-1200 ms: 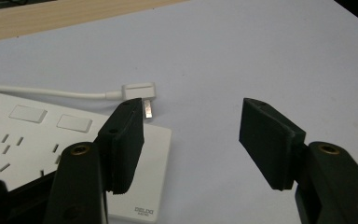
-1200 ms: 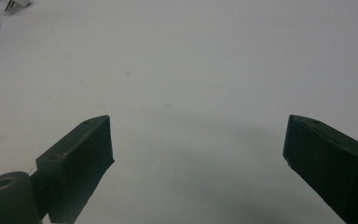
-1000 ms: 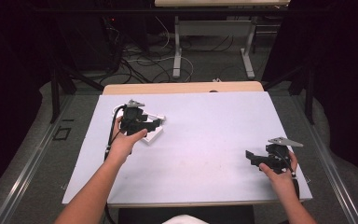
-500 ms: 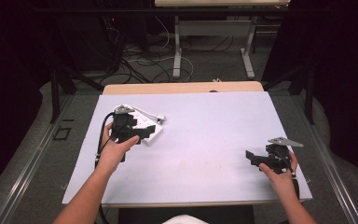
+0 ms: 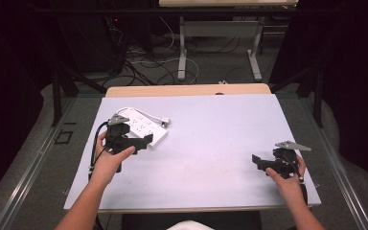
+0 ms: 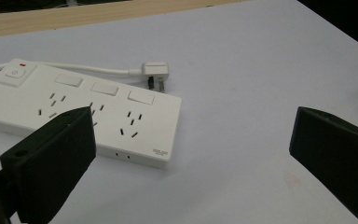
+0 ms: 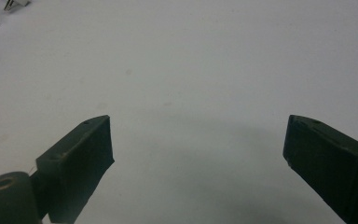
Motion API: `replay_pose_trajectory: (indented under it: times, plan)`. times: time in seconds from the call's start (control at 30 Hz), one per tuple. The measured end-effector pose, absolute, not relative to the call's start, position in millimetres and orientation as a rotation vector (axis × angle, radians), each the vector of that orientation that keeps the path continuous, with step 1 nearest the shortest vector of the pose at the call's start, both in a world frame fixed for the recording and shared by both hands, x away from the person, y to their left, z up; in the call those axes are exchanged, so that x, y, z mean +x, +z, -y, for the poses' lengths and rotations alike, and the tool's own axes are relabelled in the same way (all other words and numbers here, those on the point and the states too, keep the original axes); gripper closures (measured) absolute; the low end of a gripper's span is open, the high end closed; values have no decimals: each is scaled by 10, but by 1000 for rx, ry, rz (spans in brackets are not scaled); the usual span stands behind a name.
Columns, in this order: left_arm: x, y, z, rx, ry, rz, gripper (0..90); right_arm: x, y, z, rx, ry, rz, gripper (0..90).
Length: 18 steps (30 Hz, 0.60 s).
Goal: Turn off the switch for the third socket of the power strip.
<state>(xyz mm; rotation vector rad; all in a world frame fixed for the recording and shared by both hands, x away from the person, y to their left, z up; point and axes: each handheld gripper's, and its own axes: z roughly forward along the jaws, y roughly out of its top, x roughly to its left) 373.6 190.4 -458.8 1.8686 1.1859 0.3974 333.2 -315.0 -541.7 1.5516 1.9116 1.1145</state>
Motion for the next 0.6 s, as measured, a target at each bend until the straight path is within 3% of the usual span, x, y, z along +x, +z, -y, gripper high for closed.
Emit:
replay_pose_trajectory:
  times: [0.6]
  plan:
    - [3544, -4788, -2269, 1808, 434, -1250, 3, 3327, -5413, 3160, 1552, 1117, -1916, 77]
